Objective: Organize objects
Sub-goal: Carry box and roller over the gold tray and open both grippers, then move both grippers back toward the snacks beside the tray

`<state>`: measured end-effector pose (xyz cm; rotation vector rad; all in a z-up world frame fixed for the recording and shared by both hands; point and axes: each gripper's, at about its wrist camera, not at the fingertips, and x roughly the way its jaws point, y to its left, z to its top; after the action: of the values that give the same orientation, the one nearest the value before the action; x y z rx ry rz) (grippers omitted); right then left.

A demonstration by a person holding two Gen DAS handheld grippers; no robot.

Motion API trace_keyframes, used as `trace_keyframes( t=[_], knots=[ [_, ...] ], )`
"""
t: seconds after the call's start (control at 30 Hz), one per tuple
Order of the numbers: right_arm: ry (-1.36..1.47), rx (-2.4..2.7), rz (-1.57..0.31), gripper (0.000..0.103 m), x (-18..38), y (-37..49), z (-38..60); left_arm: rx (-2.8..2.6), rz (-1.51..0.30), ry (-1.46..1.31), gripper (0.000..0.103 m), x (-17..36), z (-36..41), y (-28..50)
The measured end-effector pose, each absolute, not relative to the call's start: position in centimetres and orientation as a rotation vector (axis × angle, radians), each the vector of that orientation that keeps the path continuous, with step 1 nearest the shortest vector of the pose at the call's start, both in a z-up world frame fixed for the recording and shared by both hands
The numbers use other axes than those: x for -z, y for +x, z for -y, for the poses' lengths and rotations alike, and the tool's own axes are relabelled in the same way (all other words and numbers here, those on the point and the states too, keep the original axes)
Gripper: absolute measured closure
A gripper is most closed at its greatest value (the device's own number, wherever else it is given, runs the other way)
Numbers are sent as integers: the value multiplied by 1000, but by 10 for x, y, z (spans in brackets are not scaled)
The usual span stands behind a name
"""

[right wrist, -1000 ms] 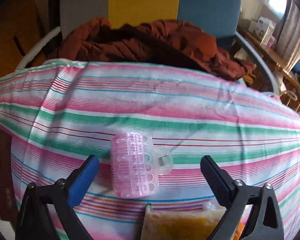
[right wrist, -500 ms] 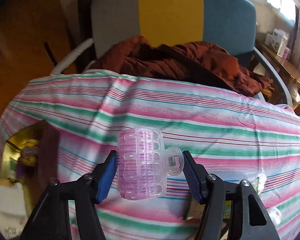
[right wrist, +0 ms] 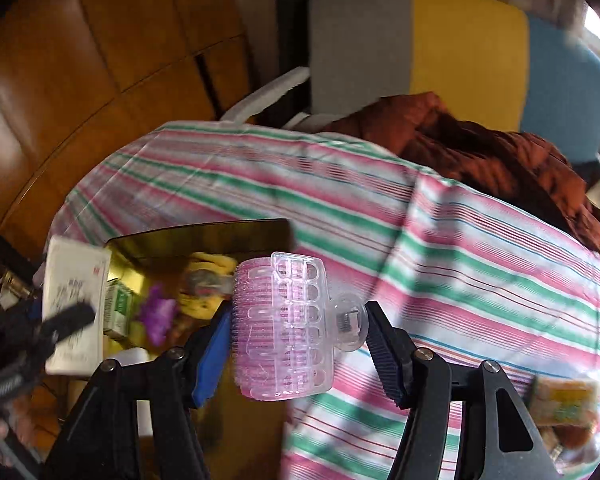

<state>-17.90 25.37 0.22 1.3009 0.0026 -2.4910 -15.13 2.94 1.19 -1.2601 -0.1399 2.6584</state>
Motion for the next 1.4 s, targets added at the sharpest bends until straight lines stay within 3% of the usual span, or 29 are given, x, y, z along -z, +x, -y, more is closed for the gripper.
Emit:
trace_keyframes(
  t=[0.07, 0.2, 0.27, 0.5, 0.73, 1.0, 1.4],
  knots=[
    [1303, 2463, -27, 39, 0, -183, -236, -2660, 147, -1317, 52, -4, -19, -161],
    [1321, 2463, -70, 37, 8, -199, -210, -2718, 184, -1356, 32, 2, -2, -162],
    [1328, 2490, -82, 20, 12, -205, -206, -2727, 204, -1353, 32, 2, 3, -156],
    [1341, 2531, -83, 17, 12, -190, -215, -2739, 223, -1274, 32, -11, 2, -127],
    [1292, 2593, -89, 1, 4, -144, -226, -2719, 197, -1217, 32, -21, -18, -94],
    [1169, 2676, -209, 0, -10, -90, -219, -2722, 103, -1195, 31, -24, -35, -64],
    [1152, 2732, -208, 0, -13, -46, -240, -2677, -20, -1119, 31, -29, -58, -28]
  ],
)
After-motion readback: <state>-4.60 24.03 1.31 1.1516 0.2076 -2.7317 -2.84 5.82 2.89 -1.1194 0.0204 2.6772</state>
